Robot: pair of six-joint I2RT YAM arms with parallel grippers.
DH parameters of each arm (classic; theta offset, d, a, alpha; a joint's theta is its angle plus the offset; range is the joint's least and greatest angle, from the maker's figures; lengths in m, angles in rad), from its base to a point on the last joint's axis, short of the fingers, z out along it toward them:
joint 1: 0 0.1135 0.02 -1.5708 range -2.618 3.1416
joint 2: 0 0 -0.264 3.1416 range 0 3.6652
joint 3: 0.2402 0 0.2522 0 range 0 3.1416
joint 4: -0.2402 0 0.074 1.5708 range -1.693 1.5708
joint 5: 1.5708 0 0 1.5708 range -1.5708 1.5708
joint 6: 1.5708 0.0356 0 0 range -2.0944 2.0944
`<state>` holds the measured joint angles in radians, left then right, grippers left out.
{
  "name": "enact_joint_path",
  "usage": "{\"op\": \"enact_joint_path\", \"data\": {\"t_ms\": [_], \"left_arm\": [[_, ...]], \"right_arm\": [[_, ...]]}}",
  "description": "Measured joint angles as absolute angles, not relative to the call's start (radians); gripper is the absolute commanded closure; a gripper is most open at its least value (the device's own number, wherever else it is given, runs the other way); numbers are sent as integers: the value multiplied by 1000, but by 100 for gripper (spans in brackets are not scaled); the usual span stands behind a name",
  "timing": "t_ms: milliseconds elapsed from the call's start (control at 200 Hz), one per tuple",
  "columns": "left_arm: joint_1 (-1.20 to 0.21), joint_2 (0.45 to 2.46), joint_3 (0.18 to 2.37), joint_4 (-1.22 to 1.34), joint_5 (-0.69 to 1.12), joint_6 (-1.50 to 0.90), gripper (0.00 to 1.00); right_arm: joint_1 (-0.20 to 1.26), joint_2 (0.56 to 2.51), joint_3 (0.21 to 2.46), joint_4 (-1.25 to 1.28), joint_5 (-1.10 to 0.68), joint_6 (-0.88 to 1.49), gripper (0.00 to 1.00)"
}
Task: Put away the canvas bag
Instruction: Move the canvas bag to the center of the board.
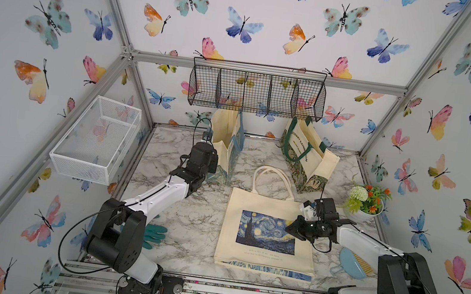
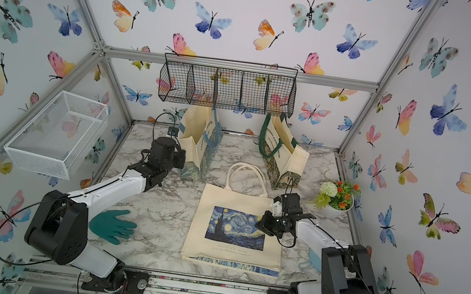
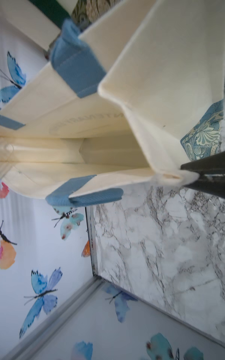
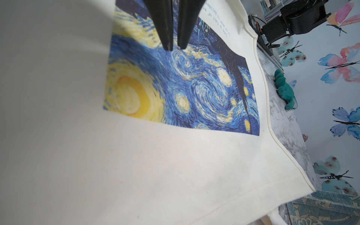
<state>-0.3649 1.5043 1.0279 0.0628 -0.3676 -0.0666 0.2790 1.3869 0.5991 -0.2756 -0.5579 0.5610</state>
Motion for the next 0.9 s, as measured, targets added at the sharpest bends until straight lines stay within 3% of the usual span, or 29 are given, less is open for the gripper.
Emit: {"op": "enact_joint_path", "data": {"t_ms": [340,786,871,896], "left_arm": [[-255,1479,1035,-17,-516,-75,100],[-130,1433,1034,-74,-550,-108,100],[-130,1426,1031,-80,-538,-121,80],[-130,1422,1029,-85,-533,-123,69]], "right_arm": [[279,1370,598,-276,-558,561,89],[279,1370,598,-276,-564,561,89],[279,1370,599,-279,-565,559,89],[279,1370,600,-281,-564,559,89]]}}
